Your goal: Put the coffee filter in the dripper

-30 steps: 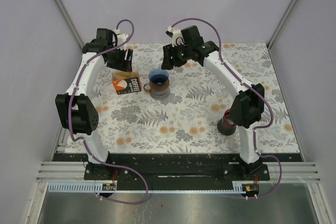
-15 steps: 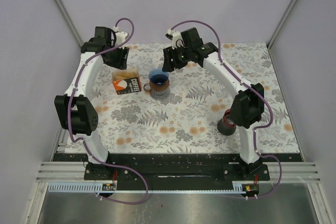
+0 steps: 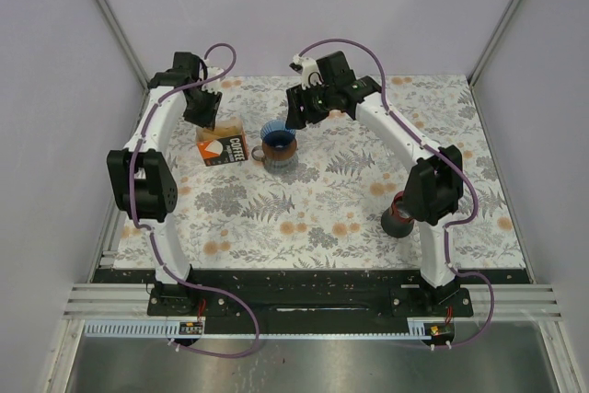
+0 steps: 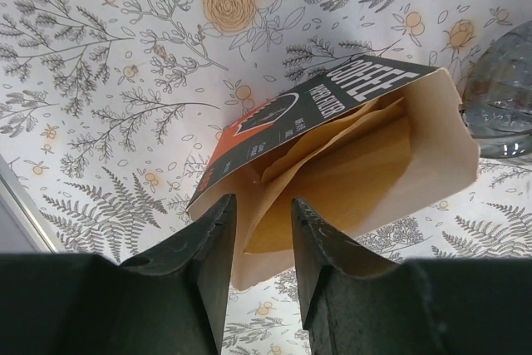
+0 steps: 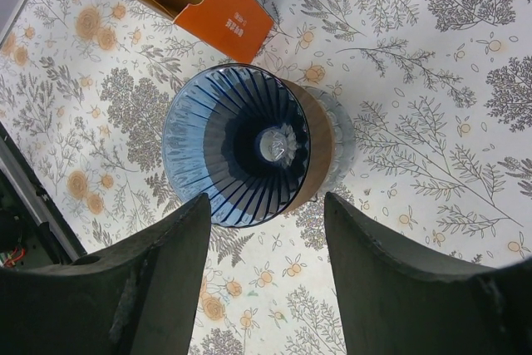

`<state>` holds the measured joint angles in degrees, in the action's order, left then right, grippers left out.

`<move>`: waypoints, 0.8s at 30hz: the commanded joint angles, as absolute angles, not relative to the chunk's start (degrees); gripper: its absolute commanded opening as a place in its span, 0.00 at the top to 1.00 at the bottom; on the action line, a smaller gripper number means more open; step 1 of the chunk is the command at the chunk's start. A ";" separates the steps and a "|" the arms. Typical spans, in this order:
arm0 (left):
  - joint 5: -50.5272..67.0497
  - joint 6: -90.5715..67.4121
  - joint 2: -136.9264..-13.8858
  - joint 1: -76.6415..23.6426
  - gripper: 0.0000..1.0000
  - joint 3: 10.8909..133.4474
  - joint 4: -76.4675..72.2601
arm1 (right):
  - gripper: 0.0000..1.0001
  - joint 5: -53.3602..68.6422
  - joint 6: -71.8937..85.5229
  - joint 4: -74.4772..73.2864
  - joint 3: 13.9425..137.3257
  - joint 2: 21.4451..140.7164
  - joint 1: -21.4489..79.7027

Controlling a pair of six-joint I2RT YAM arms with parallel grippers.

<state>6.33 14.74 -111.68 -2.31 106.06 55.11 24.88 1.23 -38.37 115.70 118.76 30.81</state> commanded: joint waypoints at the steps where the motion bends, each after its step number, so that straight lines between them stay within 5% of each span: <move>1: 4.48 14.85 -111.97 -1.93 0.65 108.90 55.46 | 0.35 24.26 0.44 -36.39 115.05 115.58 31.38; 24: 3.87 17.67 -113.73 -2.02 0.69 105.29 56.43 | 0.35 24.70 0.44 -36.04 114.52 115.84 31.38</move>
<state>4.67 16.75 -113.49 -2.28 105.58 56.23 24.69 1.10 -37.89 114.72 118.76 30.81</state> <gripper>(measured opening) 0.336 0.647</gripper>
